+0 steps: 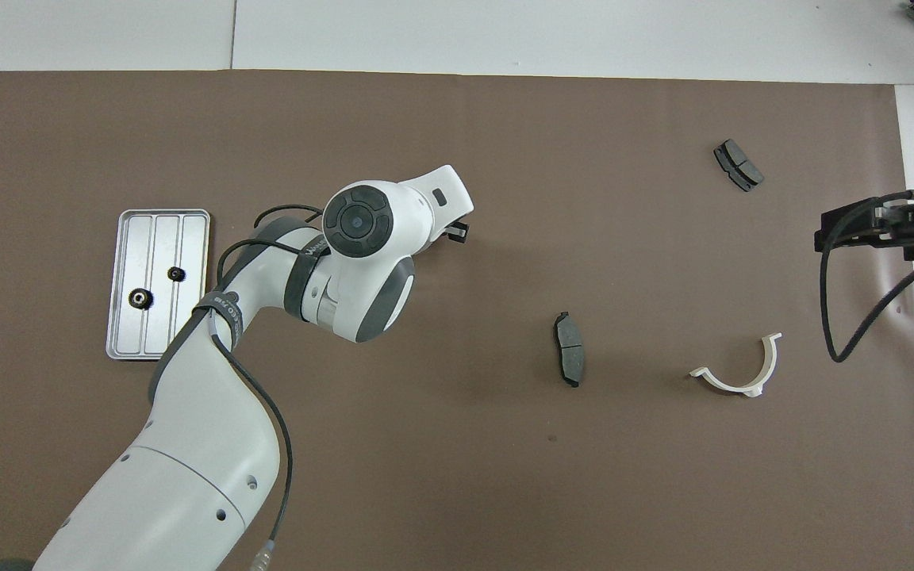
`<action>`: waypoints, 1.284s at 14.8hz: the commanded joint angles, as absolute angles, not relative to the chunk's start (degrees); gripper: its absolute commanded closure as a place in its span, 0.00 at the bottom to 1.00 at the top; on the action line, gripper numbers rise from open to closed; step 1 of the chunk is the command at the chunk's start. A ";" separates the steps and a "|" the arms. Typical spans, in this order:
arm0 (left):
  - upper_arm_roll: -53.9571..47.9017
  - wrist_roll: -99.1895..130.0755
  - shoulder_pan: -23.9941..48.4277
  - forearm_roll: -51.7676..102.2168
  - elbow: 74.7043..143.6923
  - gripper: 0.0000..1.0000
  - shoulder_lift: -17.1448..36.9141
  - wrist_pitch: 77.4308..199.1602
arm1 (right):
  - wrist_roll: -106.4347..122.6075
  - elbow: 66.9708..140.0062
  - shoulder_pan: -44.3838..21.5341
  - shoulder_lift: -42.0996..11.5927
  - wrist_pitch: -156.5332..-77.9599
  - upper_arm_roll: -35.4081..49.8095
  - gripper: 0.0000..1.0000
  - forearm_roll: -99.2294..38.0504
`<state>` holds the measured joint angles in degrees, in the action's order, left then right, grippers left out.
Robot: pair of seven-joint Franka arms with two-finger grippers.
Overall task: Pick bearing gear from pile to tray
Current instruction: 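Grasp the third bearing with the left gripper, then carry the bearing with the left gripper over the tray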
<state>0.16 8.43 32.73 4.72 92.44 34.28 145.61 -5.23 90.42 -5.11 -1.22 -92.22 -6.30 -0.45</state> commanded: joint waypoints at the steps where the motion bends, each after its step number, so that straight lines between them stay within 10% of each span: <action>1: 1.14 8.00 32.70 4.13 92.90 1.00 29.46 138.62 | -3.87 91.76 -4.57 0.26 -91.67 -5.98 0.00 -1.41; 11: 2.37 3.79 20.59 4.13 108.61 1.00 11.79 131.40 | -3.60 94.48 -3.69 3.25 -91.14 -6.15 0.00 -1.50; 19: 2.29 -3.07 7.22 4.22 115.31 1.00 9.58 134.82 | -3.69 94.31 -4.48 3.16 -91.58 -6.06 0.00 -1.49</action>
